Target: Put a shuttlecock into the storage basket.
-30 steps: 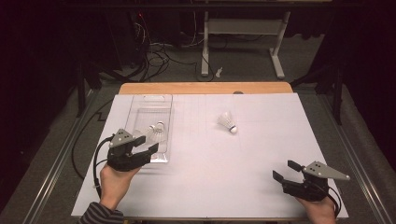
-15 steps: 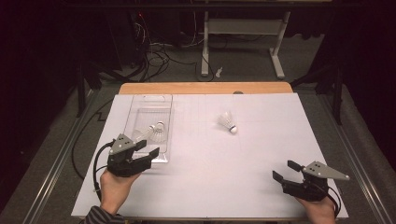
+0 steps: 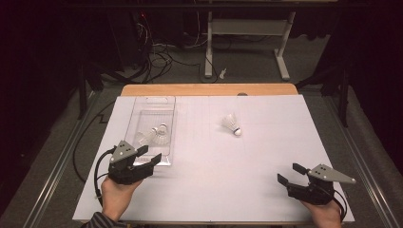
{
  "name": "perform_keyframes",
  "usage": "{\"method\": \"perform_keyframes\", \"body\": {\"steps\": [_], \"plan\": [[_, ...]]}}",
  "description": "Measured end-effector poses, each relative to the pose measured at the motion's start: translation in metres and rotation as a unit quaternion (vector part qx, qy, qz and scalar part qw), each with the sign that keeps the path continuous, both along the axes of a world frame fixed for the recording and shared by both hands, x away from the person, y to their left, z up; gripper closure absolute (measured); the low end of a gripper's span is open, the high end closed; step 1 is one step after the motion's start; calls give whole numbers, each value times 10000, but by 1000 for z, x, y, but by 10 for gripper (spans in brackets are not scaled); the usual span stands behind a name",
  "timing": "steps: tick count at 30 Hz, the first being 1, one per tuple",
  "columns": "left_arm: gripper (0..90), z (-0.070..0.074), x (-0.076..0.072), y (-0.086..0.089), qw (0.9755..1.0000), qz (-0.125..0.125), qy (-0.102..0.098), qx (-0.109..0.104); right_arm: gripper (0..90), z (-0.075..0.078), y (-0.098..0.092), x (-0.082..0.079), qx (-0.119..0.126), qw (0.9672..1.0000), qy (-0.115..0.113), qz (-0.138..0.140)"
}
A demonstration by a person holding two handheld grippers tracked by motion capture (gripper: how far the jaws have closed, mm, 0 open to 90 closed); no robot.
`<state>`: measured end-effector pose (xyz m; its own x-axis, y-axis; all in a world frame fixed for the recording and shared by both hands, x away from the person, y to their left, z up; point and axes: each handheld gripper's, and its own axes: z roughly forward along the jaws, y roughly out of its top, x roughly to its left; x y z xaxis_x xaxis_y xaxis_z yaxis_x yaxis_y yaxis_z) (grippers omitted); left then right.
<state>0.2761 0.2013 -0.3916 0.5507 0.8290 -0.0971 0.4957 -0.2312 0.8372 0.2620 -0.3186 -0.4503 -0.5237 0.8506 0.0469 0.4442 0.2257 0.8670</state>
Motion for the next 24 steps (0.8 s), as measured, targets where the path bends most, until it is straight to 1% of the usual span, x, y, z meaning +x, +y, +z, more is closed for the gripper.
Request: {"method": "perform_keyframes", "body": {"steps": [7,9,11,12,15,19,22,24], "plan": [[425,-2,-3,-2,10000,-14,-7,-48,279,0,0,0,4,10000,-5,2],[424,-3,-4,-2,10000,-21,-12,-34,279,0,0,0,0,10000,-6,3],[421,-3,-5,-3,10000,36,-18,51,279,0,0,0,2,10000,-6,2],[424,-3,-6,-3,10000,42,-19,52,279,0,0,0,2,10000,-6,3],[432,-5,-8,-2,10000,52,-46,-5,279,0,0,0,2,10000,-10,4],[434,-10,-9,-3,10000,21,-22,2,279,0,0,0,1,10000,-4,1],[433,-11,-10,-3,10000,-14,-28,-45,279,0,0,0,-3,10000,-2,-1],[433,-11,-10,-3,10000,-28,-35,-36,279,0,0,0,2,10000,0,-7]]}}
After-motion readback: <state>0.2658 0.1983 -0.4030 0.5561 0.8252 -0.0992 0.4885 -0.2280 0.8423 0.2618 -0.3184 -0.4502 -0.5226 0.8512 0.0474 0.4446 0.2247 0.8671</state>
